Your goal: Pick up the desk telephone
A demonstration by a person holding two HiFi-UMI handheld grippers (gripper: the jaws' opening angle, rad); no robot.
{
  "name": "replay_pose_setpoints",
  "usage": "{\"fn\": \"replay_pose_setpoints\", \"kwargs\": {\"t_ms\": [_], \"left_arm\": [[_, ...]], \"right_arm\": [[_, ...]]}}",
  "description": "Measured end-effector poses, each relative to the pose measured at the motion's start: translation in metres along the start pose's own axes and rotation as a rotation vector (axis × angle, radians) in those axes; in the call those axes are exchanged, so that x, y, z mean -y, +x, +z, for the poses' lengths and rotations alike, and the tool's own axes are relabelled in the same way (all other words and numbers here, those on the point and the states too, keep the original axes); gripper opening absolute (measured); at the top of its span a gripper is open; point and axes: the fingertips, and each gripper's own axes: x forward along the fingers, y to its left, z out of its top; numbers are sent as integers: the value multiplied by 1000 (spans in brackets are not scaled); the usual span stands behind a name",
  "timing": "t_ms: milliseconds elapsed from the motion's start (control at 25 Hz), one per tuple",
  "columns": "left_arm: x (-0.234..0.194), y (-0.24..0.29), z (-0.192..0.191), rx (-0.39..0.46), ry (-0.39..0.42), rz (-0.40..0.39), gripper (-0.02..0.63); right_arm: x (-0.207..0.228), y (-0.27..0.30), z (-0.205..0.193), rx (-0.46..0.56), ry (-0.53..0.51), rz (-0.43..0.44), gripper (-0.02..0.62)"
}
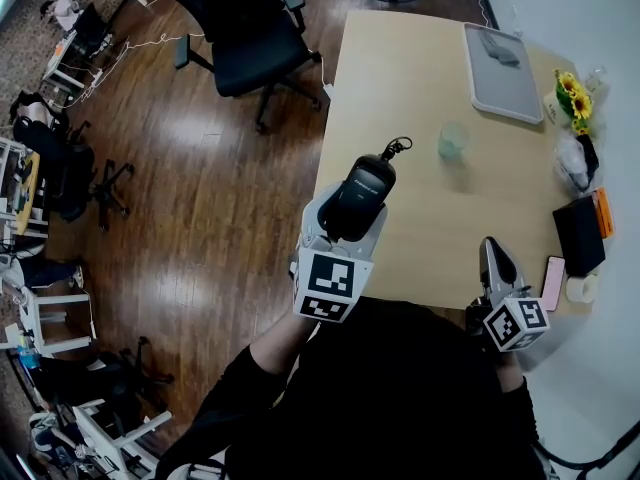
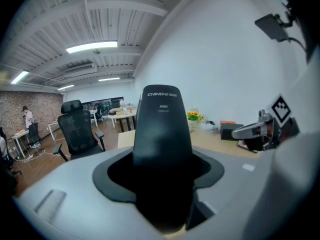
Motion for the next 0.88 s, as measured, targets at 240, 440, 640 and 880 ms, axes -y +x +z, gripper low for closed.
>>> {"fn": "replay_pose_setpoints", "kwargs": {"t_ms": [240, 440, 640, 880], "left_arm": [[-1, -4, -3, -1, -13, 1, 262], [0, -5, -4, -2, -26, -6, 261], [2, -6, -6, -2, -26, -9, 261], [6, -3, -6, -6, -24, -14, 262]], "right_arm": [[-1, -3, -2, 5, -1, 1, 2], [-1, -6, -3, 6, 5, -2, 2], [0, -9, -5, 8, 4, -5, 2], [4, -11, -7, 10, 7, -9, 2]]}}
